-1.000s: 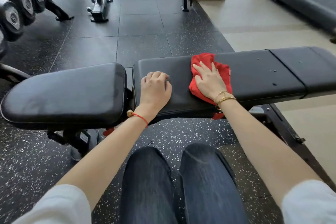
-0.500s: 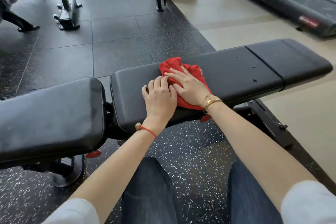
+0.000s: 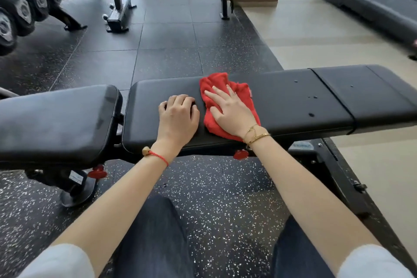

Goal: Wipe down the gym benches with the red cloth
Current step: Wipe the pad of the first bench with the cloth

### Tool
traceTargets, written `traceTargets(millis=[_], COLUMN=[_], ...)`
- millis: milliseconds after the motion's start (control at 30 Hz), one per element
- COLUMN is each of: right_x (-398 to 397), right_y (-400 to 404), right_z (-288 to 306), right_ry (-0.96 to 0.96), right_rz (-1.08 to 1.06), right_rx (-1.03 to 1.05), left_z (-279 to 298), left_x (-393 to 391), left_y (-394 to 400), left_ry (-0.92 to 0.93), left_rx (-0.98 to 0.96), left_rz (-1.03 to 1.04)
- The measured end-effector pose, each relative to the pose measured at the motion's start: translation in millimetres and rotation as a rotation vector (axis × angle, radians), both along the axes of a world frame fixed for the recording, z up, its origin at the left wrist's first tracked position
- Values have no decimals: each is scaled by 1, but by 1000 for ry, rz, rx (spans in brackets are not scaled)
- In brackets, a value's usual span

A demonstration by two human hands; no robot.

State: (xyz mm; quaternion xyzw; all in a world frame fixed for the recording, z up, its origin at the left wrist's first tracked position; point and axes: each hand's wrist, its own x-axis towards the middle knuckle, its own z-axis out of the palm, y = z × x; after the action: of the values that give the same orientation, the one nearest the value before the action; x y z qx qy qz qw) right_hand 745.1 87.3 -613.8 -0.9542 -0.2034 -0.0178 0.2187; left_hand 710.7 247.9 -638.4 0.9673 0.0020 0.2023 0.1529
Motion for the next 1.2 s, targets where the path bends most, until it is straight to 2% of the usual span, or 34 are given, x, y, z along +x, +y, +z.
traceTargets(millis=[133,233,367,433,533,667,767,867,1000,1100,1200], right_x=[-23,-20,21,44,55,29,15,17,41,68,76], right_y=[-56,-107,-149,-147,-118,-94,-116,-150,-186,-175,-149], right_z=[-4,-6,2,7,9,5,0,-3,-1,5,5], right_ry=[-80,-86,25,75,82,26,-26,-47,-1,25,15], right_rz=[35,-80,-247,-256,-141,102,171,132,-52,-119,-62], right_rx=[25,26,-12,-68,-100,-28,10,10,-11,-53,-108], left_z=[4,9,11,9,7,6,0,-1,-3,-1,-1], left_x=[-3,-6,-6,-3,4,11,15,15,14,15,15], left_y=[-3,-21,-67,-90,-114,-126,-123,-123,-124,-127,-129], left_ry=[-3,-9,-2,7,6,-14,-16,-34,-36,-37,-45], left_rx=[-83,-181,-173,-153,-159,-206,-195,-174,-134,-110,-100], left_rz=[1,-4,-40,-38,12,96,142,153,151,167,182])
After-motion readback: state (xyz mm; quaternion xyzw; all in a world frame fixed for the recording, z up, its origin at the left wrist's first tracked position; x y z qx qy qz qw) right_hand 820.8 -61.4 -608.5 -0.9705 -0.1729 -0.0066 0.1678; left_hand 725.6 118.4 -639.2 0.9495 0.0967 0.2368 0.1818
